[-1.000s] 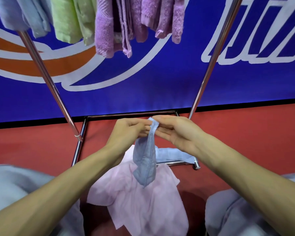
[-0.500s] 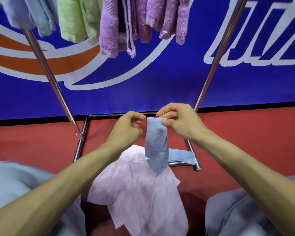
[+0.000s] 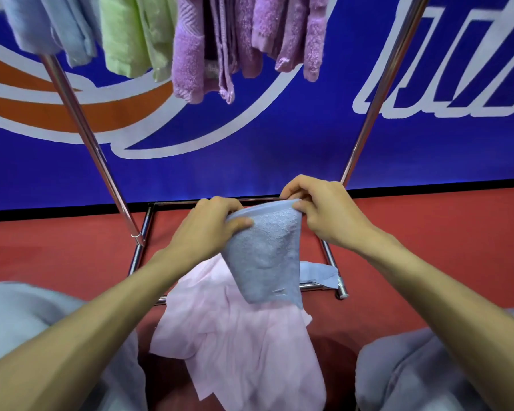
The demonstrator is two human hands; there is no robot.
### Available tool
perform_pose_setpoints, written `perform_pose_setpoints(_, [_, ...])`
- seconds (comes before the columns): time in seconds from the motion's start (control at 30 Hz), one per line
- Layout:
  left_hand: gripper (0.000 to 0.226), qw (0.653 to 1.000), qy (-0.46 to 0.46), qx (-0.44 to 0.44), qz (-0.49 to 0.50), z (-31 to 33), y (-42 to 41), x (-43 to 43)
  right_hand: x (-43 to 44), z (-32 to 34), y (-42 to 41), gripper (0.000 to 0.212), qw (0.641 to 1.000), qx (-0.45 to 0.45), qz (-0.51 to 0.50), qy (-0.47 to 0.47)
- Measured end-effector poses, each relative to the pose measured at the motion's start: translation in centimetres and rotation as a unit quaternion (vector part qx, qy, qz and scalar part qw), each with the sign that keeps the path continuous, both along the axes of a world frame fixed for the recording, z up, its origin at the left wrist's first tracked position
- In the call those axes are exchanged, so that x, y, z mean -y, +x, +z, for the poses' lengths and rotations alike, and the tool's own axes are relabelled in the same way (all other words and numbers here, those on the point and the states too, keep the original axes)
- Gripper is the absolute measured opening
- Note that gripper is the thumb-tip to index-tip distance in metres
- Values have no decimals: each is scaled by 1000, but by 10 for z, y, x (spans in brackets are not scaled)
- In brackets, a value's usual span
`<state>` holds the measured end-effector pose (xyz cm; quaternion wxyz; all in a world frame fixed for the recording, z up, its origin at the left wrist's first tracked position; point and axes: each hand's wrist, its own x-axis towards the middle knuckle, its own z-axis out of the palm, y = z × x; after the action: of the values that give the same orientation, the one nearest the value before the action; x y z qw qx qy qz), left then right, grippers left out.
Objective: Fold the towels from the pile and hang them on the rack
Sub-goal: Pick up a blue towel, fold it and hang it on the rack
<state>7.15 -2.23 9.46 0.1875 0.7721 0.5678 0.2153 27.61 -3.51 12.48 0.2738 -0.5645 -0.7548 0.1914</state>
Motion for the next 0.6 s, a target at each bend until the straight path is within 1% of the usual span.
perform_pose_setpoints(0.1, [25, 996, 84, -31, 0, 7, -1, 5, 0, 1, 1, 22, 997, 57, 22, 56])
perform_pose_setpoints(0.17, [24, 990, 139, -31, -10, 10, -2, 6, -1, 2, 2, 22, 992, 68, 23, 100])
perform_pose_setpoints(0.2, [24, 988, 150, -30, -15, 12, -3, 6, -3, 2, 3, 21, 991, 71, 17, 108])
perform_pose_setpoints(0.33, [31, 988, 136, -73, -30, 8, -2, 5, -3, -2, 1, 19, 993, 84, 17, 87])
perform_pose_setpoints(0.6, [35, 992, 126, -2, 8, 4, 0, 2, -2, 1, 0, 14, 998, 39, -25, 30])
